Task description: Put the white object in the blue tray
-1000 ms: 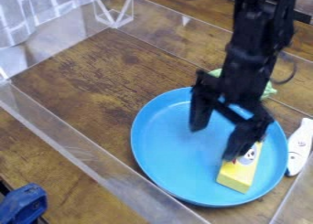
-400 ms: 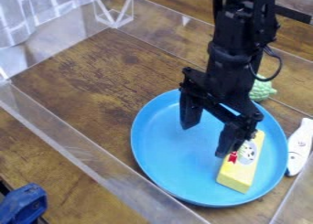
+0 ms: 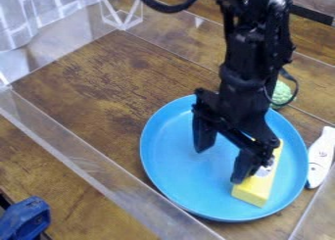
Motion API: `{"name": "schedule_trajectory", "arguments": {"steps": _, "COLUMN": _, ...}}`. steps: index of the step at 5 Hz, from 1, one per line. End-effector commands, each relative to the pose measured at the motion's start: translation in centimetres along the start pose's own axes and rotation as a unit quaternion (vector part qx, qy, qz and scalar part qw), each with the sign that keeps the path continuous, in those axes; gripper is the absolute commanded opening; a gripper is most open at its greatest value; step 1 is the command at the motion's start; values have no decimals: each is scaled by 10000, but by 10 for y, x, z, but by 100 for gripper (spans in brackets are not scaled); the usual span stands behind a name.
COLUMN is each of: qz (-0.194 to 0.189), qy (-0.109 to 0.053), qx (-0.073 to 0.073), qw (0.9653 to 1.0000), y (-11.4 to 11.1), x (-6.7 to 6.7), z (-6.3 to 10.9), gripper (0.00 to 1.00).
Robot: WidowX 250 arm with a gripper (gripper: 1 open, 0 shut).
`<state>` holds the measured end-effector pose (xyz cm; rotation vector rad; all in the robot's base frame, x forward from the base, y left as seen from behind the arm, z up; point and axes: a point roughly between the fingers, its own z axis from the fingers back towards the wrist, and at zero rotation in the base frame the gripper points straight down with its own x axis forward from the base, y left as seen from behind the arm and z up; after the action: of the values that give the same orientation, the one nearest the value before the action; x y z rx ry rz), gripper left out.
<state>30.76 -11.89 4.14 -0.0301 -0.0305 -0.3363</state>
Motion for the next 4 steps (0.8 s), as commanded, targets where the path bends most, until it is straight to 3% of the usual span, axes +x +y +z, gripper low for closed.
{"name": "schedule_trajectory", "arguments": {"steps": 1, "qz": -45, "qy": -315, "qx": 0, "qw": 9995, "y": -8, "x": 5, "z": 5, "gripper": 100}}
{"name": "schedule_trajectory", "arguments": {"steps": 3, "qz": -476, "qy": -367, "qx": 0, "qw": 9982, "y": -3, "x": 15, "z": 4, "gripper": 100}}
{"name": "schedule_trajectory", "arguments": {"steps": 4, "qz": -402, "qy": -398, "qx": 12, "qw": 9984, "y": -5, "x": 18, "z": 9, "gripper": 100}}
